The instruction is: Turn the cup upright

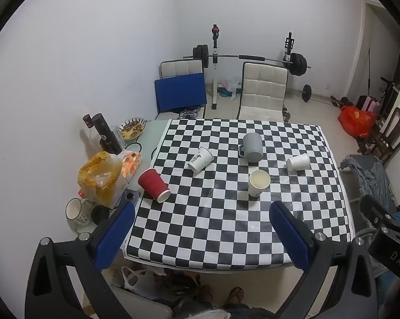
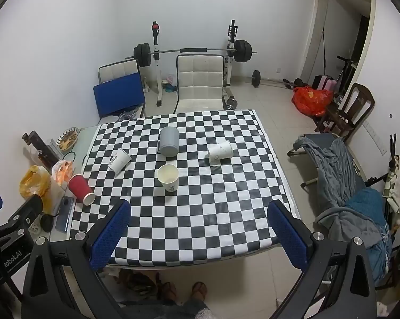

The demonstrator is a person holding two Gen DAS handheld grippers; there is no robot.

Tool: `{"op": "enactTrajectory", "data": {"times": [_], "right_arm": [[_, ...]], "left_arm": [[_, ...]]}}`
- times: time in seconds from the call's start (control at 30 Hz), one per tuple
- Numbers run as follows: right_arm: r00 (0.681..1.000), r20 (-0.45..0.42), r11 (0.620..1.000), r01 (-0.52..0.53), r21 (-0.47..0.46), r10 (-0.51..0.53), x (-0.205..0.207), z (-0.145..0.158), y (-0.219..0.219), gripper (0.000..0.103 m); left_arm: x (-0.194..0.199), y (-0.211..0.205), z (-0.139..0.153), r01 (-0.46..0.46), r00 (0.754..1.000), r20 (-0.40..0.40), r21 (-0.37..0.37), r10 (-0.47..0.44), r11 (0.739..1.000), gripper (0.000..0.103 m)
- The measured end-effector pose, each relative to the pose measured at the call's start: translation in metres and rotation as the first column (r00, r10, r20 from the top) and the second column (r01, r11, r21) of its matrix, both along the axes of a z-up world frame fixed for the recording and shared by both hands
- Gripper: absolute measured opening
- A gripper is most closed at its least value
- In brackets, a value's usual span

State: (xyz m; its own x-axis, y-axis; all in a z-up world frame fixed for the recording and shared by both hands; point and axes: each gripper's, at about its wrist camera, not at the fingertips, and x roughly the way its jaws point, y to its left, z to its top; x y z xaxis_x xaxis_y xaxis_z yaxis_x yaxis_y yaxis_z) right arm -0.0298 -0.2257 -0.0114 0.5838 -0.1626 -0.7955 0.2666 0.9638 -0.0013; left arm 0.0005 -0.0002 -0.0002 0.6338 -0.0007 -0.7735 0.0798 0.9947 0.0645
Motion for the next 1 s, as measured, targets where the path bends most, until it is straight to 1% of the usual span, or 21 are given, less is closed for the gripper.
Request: {"op": "enactTrajectory", "data": {"times": [0.27,0.43,0.47,0.57,1.0], "right_arm": [[1.000,-0.001,1.000,-0.010,0.005,0.010,0.000,0.002,0.000,0.103],[1.000,0.010,1.000,0.003,-0.003,-0.003,-0.004,0.003,0.000,0.103],[1.000,0.009,1.000,0.004,-0.004,-0.004,-0.004,0.003,-0.001,0.103],[1.000,0.013,1.000,0.001,-0.007,0.000,-0.004,0.003,0.000,0.103],[1.000,0.011,1.000,-0.001,-0.011,0.002,-0.004,0.003,-0.001,0.103]], "left_arm": [[-0.001,0.001,0.000,0.002,1.000,0.005,-0.012,-0.002,1.000,0.103],[-0.003,0.000,0.001,0.005,1.000,0.005,-0.013,-0.005,1.000,0.103],[-0.007,-0.010,0.002,0.004,1.000,0.006,-0.013,-0.004,1.000,0.103],[-0.008,-0.016,0.001,0.004,1.000,0.004,-0.018,-0.004,1.000,0.103],[-0.010,-0.017,0.003,0.006,1.000,0.002,-0.019,-0.006,1.000,0.103]]}}
